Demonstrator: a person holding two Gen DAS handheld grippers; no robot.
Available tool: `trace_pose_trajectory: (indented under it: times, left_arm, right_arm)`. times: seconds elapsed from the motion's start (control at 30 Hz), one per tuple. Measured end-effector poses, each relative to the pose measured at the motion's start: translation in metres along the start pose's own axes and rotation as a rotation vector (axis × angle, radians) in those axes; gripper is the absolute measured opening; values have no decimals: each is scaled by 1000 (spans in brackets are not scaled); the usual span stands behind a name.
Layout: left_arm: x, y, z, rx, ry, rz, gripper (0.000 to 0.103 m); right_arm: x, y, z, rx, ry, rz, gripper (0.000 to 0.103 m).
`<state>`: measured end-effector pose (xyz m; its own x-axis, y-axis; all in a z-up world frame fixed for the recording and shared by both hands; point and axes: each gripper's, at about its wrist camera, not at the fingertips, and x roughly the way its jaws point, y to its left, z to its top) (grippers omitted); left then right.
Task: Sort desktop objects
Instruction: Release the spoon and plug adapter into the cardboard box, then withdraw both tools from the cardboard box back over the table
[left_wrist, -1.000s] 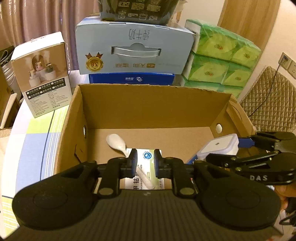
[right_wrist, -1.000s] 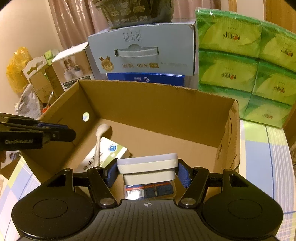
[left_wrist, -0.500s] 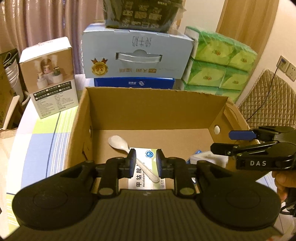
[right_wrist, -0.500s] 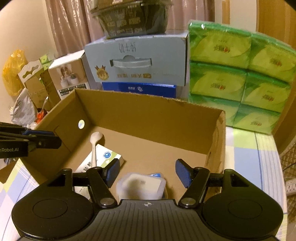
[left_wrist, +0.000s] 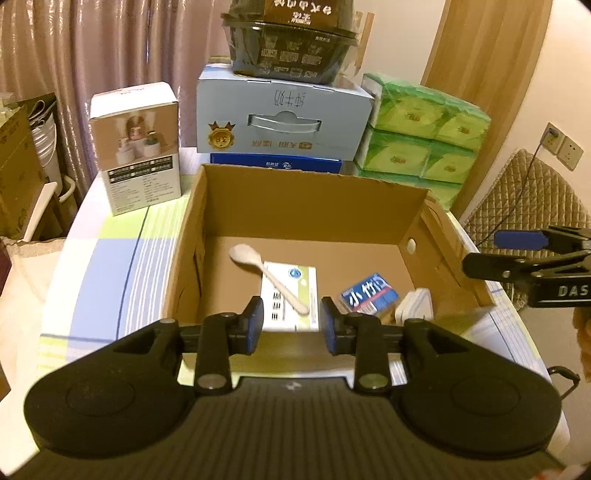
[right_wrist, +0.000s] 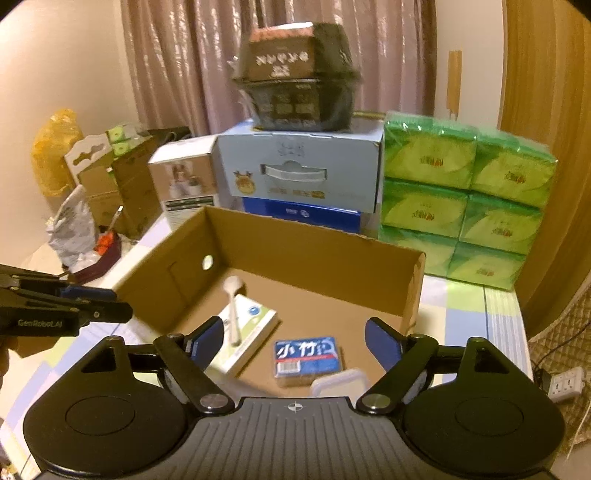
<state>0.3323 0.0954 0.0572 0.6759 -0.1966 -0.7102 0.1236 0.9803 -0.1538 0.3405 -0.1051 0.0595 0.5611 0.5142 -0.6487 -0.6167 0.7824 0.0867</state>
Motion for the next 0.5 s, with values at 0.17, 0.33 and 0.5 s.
trace_pose_trajectory:
  times: [0.17,0.33,0.5]
  left_arm:
    - [-32,-6,-21,13,-6,6,33]
    - [-57,-11,-47,25,5,12,43]
    - [-78,-14,-71,39,9,19,51]
  right_arm:
    - [-33,16,-22,-29,3,14,87]
    - [-56,26,-49,-32,25,27,92]
    - [-75,31,-71,-18,39,34,95]
